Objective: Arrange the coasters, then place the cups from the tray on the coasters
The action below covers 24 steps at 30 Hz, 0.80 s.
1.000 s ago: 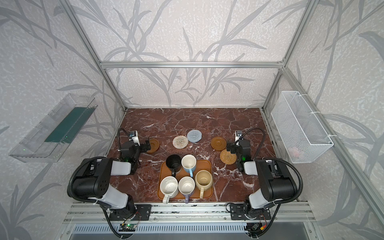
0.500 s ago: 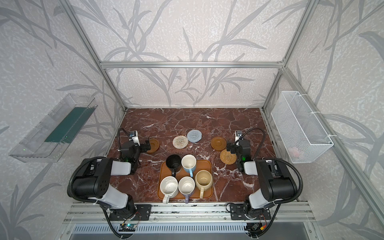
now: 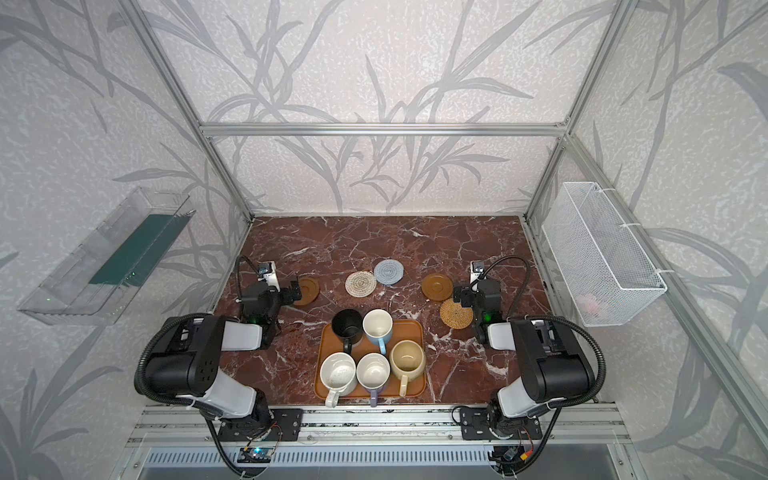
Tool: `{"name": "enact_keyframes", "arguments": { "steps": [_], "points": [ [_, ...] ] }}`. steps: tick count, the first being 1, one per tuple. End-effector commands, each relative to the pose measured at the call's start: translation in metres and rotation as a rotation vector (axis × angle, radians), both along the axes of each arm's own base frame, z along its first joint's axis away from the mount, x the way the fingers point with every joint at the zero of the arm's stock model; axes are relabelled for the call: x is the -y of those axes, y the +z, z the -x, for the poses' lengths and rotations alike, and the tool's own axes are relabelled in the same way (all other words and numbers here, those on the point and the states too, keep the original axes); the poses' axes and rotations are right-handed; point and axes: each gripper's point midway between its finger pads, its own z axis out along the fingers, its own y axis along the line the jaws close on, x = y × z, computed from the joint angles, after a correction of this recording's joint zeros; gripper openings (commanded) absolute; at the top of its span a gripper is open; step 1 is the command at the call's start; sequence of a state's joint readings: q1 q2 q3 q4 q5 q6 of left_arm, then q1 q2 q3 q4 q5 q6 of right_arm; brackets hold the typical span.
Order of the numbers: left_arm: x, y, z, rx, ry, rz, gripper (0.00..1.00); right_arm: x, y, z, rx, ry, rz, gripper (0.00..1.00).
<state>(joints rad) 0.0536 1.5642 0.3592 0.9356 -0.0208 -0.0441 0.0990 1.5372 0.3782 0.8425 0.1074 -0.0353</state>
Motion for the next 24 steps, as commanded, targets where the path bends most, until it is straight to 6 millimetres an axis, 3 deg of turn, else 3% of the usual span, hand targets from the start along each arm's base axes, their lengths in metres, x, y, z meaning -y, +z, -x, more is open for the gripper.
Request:
{"name": "enact_keyframes", "arguments": {
  "steps": [1, 7, 13, 18, 21, 24],
  "points": [
    [0.0, 0.007, -0.005, 0.022, -0.001, -0.009, 0.99, 0.002, 0.01, -0.006, 0.039, -0.011, 0.006, 0.99],
    [0.0, 0.008, -0.005, 0.028, 0.002, -0.008, 0.99, 0.002, 0.01, -0.005, 0.041, -0.014, 0.005, 0.99],
    [-0.006, 0.024, 0.003, 0.058, 0.035, -0.011, 0.99, 0.007, 0.021, -0.005, 0.049, -0.044, 0.001, 0.99],
    [-0.018, 0.06, 0.014, 0.085, 0.121, -0.008, 0.99, 0.001, 0.04, -0.001, 0.025, -0.002, 0.007, 0.99],
    [-0.011, 0.089, 0.018, 0.109, 0.08, 0.006, 0.99, -0.004, 0.061, 0.003, 0.036, 0.009, -0.039, 0.99],
    [-0.004, 0.105, 0.021, 0.126, 0.075, 0.103, 0.99, -0.012, 0.078, 0.008, 0.009, 0.021, -0.154, 0.99]
  ]
}}
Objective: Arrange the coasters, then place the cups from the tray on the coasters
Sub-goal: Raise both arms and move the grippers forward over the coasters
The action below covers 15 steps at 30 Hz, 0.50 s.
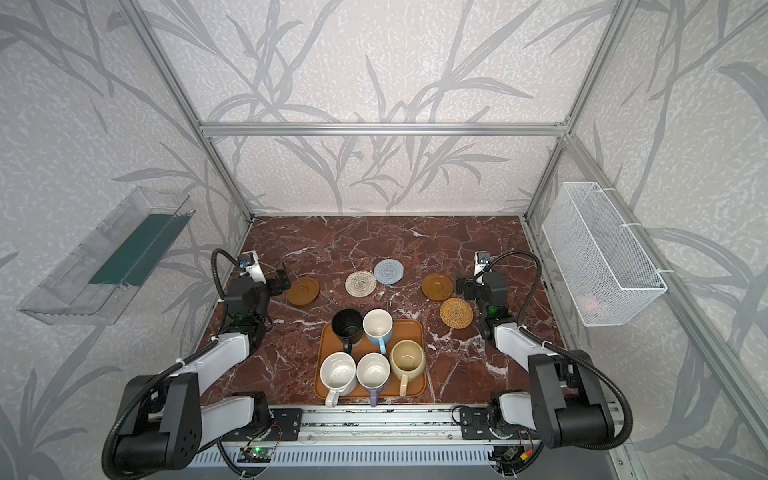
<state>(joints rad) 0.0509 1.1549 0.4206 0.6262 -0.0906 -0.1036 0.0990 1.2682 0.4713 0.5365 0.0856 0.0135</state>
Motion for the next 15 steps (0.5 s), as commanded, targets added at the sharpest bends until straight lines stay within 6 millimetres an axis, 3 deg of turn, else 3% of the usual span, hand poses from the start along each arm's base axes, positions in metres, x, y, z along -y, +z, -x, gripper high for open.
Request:
{"name": "enact_keyframes", "arguments": {
  "steps": [1, 5, 10, 15],
  "points": [
    [0.009, 0.005, 0.004, -0.031, -0.021, 0.113, 0.99, -0.014, 0.015, 0.004, -0.047, 0.039, -0.13, 0.99],
    [0.012, 0.006, 0.014, -0.052, 0.017, 0.317, 0.99, -0.046, 0.037, 0.007, -0.065, 0.192, -0.229, 0.99],
    [0.034, 0.003, 0.027, -0.181, -0.028, 0.505, 0.99, -0.075, 0.071, 0.022, -0.013, 0.25, -0.226, 0.99],
    [0.058, -0.006, 0.032, -0.277, -0.09, 0.604, 0.99, -0.106, 0.078, 0.026, -0.055, 0.311, -0.213, 0.99]
  ]
}}
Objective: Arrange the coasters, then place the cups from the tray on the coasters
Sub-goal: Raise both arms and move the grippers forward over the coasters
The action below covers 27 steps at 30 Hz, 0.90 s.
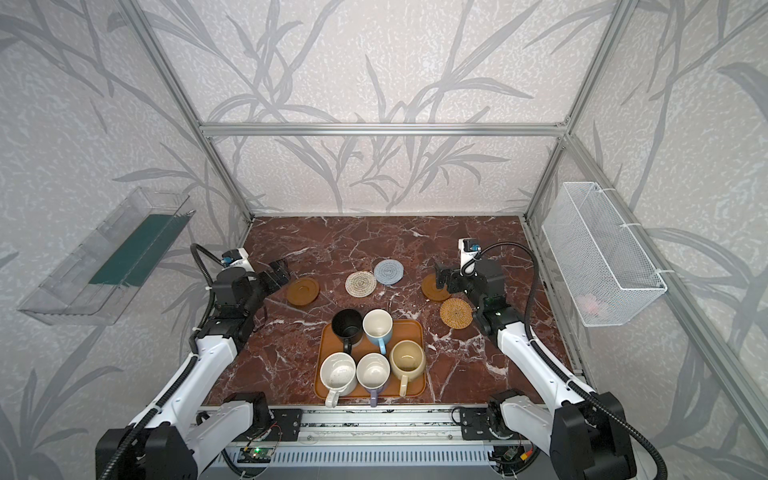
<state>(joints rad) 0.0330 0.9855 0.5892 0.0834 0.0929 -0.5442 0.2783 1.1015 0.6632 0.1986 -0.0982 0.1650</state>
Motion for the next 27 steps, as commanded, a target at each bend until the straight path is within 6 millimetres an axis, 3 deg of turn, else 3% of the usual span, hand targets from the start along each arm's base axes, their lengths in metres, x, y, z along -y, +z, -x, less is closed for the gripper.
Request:
{"name": "enact_keyframes", "arguments": {
  "steps": [1, 4, 9, 15, 21, 27],
  "points": [
    [0.021, -0.022, 0.01, -0.154, -0.047, 0.13, 0.99, -0.015, 0.006, 0.001, -0.052, 0.027, -0.007, 0.99],
    [0.019, -0.041, 0.013, -0.266, -0.016, 0.14, 0.98, -0.031, 0.011, 0.0, -0.074, 0.057, -0.032, 0.99],
    [0.006, -0.078, 0.019, -0.511, 0.04, 0.008, 0.95, -0.069, 0.02, -0.001, -0.083, 0.176, -0.035, 0.99],
    [0.008, -0.111, 0.016, -0.604, 0.053, 0.029, 0.9, -0.098, 0.017, 0.0, -0.148, 0.29, -0.024, 0.99],
    [0.012, -0.134, 0.006, -0.705, 0.029, 0.032, 0.84, -0.105, 0.013, 0.002, -0.173, 0.334, 0.023, 0.99],
    [0.004, -0.14, -0.007, -0.753, 0.06, -0.01, 0.74, -0.107, 0.0, 0.006, -0.215, 0.36, 0.047, 1.0]
  ]
}}
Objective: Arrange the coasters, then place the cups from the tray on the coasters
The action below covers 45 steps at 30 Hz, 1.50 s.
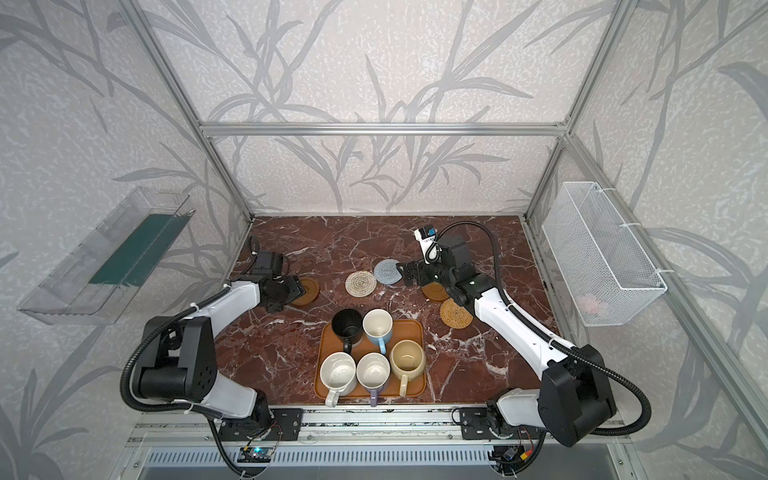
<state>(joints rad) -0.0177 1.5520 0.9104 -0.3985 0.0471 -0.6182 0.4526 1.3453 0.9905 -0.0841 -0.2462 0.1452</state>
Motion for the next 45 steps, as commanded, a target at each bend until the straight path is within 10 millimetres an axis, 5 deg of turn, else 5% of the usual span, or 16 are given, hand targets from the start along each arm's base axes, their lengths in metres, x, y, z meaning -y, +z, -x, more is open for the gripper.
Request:
{"name": "enact_keyframes", "arguments": {
  "steps": [1, 12, 24, 31, 45],
  "points": [
    [-0.008, 0.001, -0.004, -0.041, 0.009, -0.051, 0.71, -0.007, -0.002, 0.005, -0.023, 0.054, 0.016, 1.0],
    [-0.01, -0.028, -0.008, -0.141, -0.005, -0.066, 0.57, -0.01, -0.004, 0.008, -0.012, 0.083, 0.014, 1.0],
    [-0.006, -0.036, -0.013, -0.193, -0.033, -0.079, 0.46, -0.004, -0.005, 0.017, 0.004, 0.107, 0.069, 0.99],
    [0.019, -0.037, -0.027, -0.201, -0.089, -0.09, 0.43, -0.001, -0.009, 0.022, 0.002, 0.107, 0.078, 0.99],
    [0.021, -0.032, -0.042, -0.172, -0.09, -0.095, 0.44, -0.001, -0.013, 0.027, -0.024, 0.12, 0.08, 0.99]
  ]
}}
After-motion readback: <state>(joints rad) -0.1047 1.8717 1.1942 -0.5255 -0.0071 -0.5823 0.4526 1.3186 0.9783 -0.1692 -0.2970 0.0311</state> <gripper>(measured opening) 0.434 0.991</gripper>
